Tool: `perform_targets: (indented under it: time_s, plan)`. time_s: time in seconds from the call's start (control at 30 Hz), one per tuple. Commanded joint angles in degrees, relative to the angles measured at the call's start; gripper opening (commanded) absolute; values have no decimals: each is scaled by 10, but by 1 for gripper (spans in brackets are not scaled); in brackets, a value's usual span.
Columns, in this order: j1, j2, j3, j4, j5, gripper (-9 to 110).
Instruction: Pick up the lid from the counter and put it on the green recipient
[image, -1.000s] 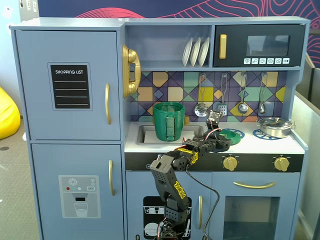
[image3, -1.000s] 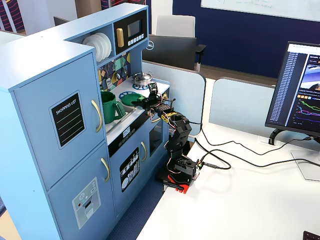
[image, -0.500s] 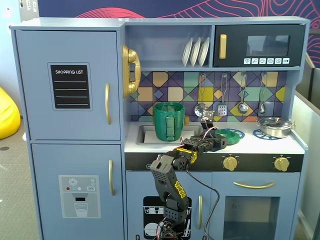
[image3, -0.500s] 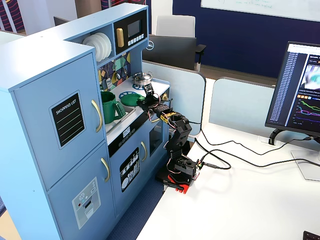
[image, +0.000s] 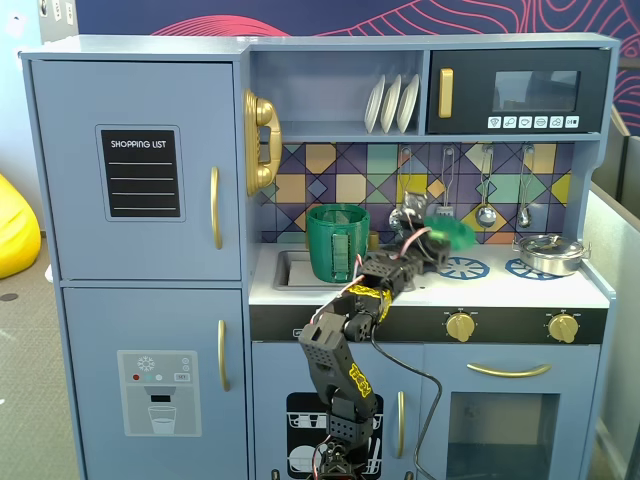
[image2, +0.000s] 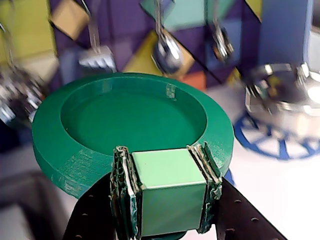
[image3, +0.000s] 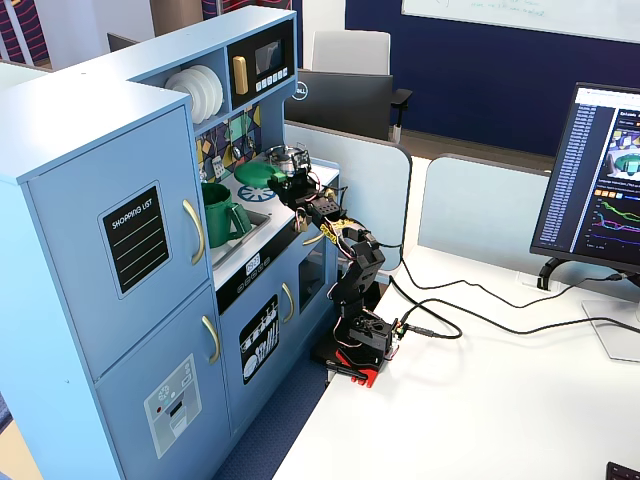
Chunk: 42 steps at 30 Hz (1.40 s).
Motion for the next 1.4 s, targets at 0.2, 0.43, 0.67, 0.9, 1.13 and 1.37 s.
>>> perform_targets:
  time_s: [0.2, 0.43, 0.67, 0.9, 1.13, 1.37]
  plan:
    - [-118, 91, -181, 158, 4, 0]
    - [-193, 93, -215, 204, -21, 0]
    - [-222, 81, -215, 217, -25, 0]
    - [-245, 66, -215, 223, -35, 0]
    - [-254, 42, -212, 212, -51, 0]
    - [-257, 21, -210, 199, -68, 0]
